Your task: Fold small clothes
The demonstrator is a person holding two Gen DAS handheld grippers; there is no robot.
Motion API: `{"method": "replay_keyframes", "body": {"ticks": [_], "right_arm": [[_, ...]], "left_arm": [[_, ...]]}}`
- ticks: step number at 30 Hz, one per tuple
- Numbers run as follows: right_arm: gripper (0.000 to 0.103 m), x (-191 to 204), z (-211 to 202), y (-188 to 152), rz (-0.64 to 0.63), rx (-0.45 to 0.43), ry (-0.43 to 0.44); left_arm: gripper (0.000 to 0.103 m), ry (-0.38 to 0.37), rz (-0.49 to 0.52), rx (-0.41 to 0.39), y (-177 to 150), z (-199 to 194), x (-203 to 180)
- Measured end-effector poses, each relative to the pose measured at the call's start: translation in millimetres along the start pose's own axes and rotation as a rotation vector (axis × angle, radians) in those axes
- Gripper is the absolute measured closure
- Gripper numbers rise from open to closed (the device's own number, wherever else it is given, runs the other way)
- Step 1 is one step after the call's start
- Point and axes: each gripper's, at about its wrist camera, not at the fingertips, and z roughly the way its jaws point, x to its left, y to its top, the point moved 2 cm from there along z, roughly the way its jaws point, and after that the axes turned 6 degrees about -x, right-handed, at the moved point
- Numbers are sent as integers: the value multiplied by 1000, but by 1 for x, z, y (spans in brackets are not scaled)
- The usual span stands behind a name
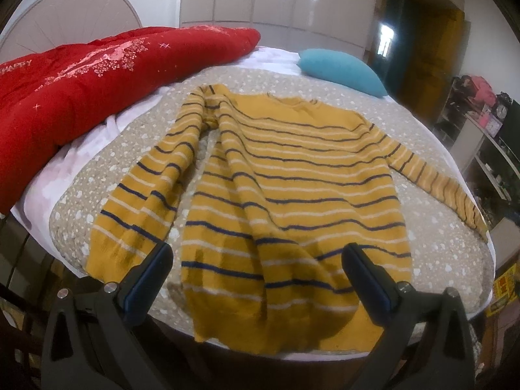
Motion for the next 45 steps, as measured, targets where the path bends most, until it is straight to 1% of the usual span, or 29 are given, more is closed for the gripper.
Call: {"method": "replay_keyframes", "body": {"ticks": [2,5,7,8,10,12,14,15,16,17,18,19,20,25,27,29,32,35,36,37,38,39,42,44,45], "right_arm": [[64,-10,0,-13,74,37,103],[62,-11,16,-35,170,119,229],[52,-11,30,-50,262,170,305],[50,-10,38,-57,302,188,325],[40,-12,54,-66,370,214,327],[38,-15,70,-66,421,216,304],[38,-18,82,-60,481,184,277],[43,-20,85,-55,508,164,266],[77,-21,87,-50,513,160,250],[93,-23,89,-45,511,165,228],[97,-25,92,-38,506,176,219],[97,-29,91,-34,512,167,217],[97,-37,85,-26,515,146,197],[98,-69,54,22,500,15,32],[98,-72,45,39,486,-4,22],[98,-59,40,54,432,-14,23],[98,-18,31,67,293,-33,23],[98,49,33,70,162,-19,85],[98,75,32,69,115,-13,109],[98,113,32,66,46,-4,146],[98,139,35,62,3,3,173],[98,174,37,56,-53,15,212],[98,264,44,37,-168,55,316],[98,331,49,17,-231,98,400],[98,351,48,7,-251,111,425]], "left_arm": [[0,-1,7,5,-2,2,-2],[0,-8,16,19,-4,4,-4],[0,-10,23,23,-5,5,-5],[0,-10,25,23,-6,5,-5],[0,-6,22,21,-6,5,-5],[0,-1,13,23,-6,5,-3],[0,3,0,24,-6,6,2],[0,8,-5,24,-7,6,4],[0,11,-6,25,-7,6,8],[0,13,-8,25,-7,6,10],[0,16,-11,23,-7,5,14],[0,19,-15,21,-7,5,17],[0,25,-20,17,-6,5,21],[0,46,-69,-4,0,0,47],[0,51,-89,-14,2,-2,56],[0,53,-102,-17,3,-2,62],[0,53,-109,-19,2,-1,69],[0,45,-122,-21,-2,0,77],[0,42,-124,-21,-3,1,79],[0,38,-126,-21,-5,1,81],[0,35,-127,-22,-7,0,84],[0,32,-128,-23,-9,0,86],[0,23,-137,-26,-16,-1,96],[0,11,-149,-25,-21,-2,106],[0,9,-154,-25,-23,-2,109]]}}
